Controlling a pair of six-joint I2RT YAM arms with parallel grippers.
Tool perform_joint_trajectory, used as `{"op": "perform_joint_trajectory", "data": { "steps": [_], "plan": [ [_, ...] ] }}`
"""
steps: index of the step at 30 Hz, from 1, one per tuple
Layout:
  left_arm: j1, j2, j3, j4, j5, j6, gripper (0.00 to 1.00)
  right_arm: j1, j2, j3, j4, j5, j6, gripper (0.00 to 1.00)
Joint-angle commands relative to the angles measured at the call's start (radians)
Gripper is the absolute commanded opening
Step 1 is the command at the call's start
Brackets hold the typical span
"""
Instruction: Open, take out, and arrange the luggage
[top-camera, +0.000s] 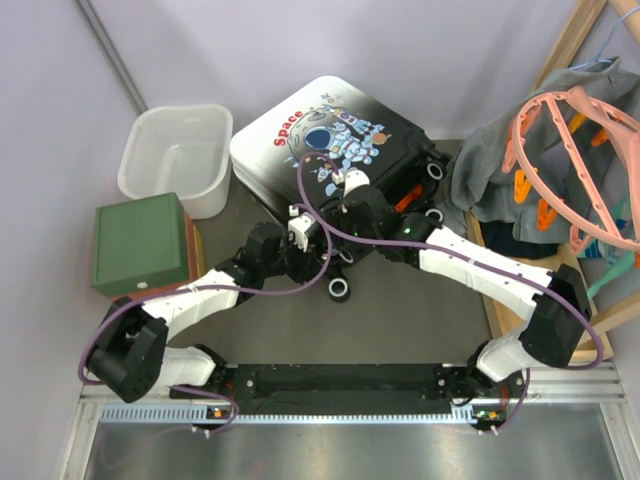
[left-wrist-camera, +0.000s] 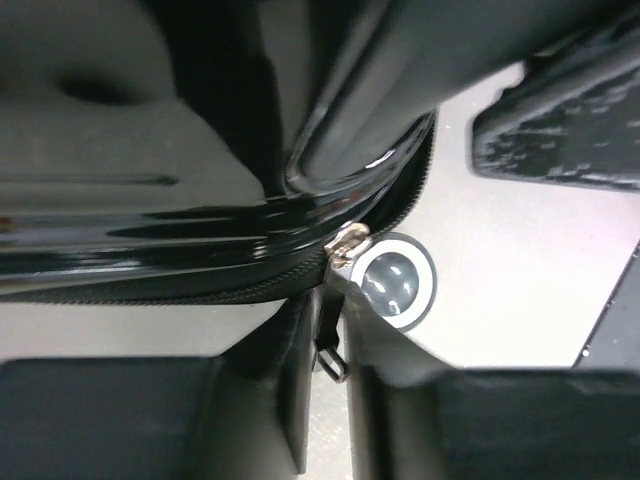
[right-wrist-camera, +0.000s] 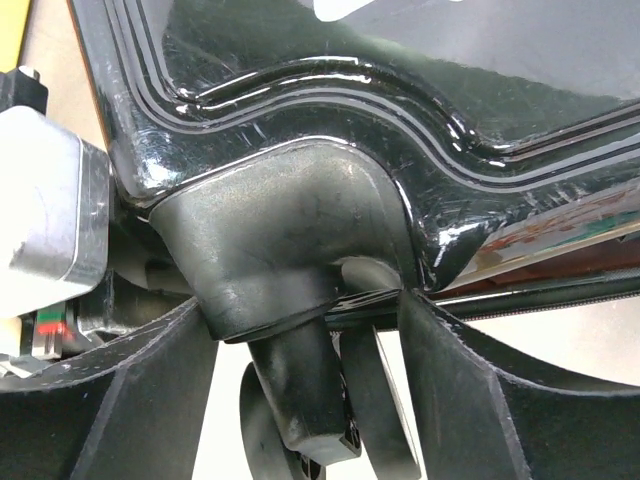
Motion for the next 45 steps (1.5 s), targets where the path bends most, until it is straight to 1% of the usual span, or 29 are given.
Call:
{"op": "perform_joint_trajectory", "data": {
  "steps": [1, 2, 3, 5, 6, 7, 10, 13, 15, 16, 18, 19, 21, 22, 26, 29, 31, 35, 39, 41, 45],
  "plan": [
    [-0.006, -0.006, 0.012, 0.132, 0.051, -0.029, 0.04, -0.014, 0.021, 0.018, 0.037, 0.007, 0.016, 0.68],
    [-0.006, -0.012, 0.016, 0.113, 0.047, -0.029, 0.00, -0.014, 0.023, 0.018, 0.023, 0.011, 0.020, 0.68],
    [-0.003, -0.015, 0.016, 0.104, 0.044, -0.030, 0.00, -0.014, 0.024, 0.019, 0.017, 0.011, 0.024, 0.69],
    [0.006, -0.039, 0.015, 0.089, 0.042, -0.036, 0.00, -0.012, 0.033, 0.018, -0.002, 0.033, 0.034, 0.73],
    [0.017, -0.049, 0.016, 0.066, 0.039, -0.041, 0.00, -0.011, 0.035, 0.016, -0.022, 0.040, 0.036, 0.75],
    [0.026, -0.065, 0.018, 0.054, 0.044, -0.053, 0.00, -0.003, 0.032, 0.013, -0.029, 0.051, 0.036, 0.80],
    [0.056, -0.081, 0.026, 0.006, 0.067, -0.072, 0.00, 0.017, 0.027, -0.002, -0.023, 0.045, 0.027, 0.86],
    [0.067, -0.082, 0.030, 0.000, 0.087, -0.084, 0.00, 0.018, 0.059, 0.027, -0.028, 0.022, 0.027, 0.86],
    [0.075, -0.082, 0.036, 0.000, 0.094, -0.082, 0.00, 0.018, 0.084, 0.050, -0.025, 0.027, 0.022, 0.81],
    [0.078, -0.085, 0.038, -0.006, 0.088, -0.082, 0.00, 0.018, 0.087, 0.054, -0.013, 0.022, 0.019, 0.67],
    [0.102, -0.092, 0.044, -0.016, 0.085, -0.082, 0.00, 0.017, 0.095, 0.070, -0.011, 0.015, 0.011, 0.45],
    [0.115, -0.099, 0.056, -0.035, 0.076, -0.087, 0.00, 0.018, 0.095, 0.080, -0.023, 0.010, 0.010, 0.25],
    [0.155, -0.111, 0.066, -0.055, 0.074, -0.064, 0.00, 0.017, 0.083, 0.084, -0.037, 0.007, -0.001, 0.07],
    [0.170, -0.122, 0.073, -0.068, 0.071, -0.058, 0.00, 0.017, 0.072, 0.082, -0.045, 0.008, -0.003, 0.00],
    [0.254, -0.142, 0.075, -0.088, 0.128, -0.050, 0.00, 0.018, 0.012, 0.084, -0.054, 0.008, -0.018, 0.00],
    [0.289, -0.148, 0.082, -0.098, 0.136, -0.044, 0.00, 0.029, -0.022, 0.108, -0.074, 0.017, -0.038, 0.00],
    [0.316, -0.145, 0.084, -0.079, 0.108, -0.041, 0.00, 0.046, -0.033, 0.133, -0.085, 0.024, -0.047, 0.00],
    [0.403, -0.127, 0.079, -0.025, 0.077, -0.041, 0.00, 0.074, -0.030, 0.153, -0.094, 0.013, -0.064, 0.00],
    [0.469, -0.107, 0.081, 0.036, 0.120, -0.093, 0.00, 0.077, -0.025, 0.143, -0.089, -0.007, -0.064, 0.00],
    [0.486, -0.089, 0.081, 0.079, 0.098, -0.099, 0.00, 0.077, -0.016, 0.133, -0.080, -0.015, -0.065, 0.00],
    [0.514, 0.006, 0.092, 0.153, 0.019, -0.121, 0.00, 0.092, -0.003, 0.124, -0.063, -0.032, -0.062, 0.00]
  ]
}}
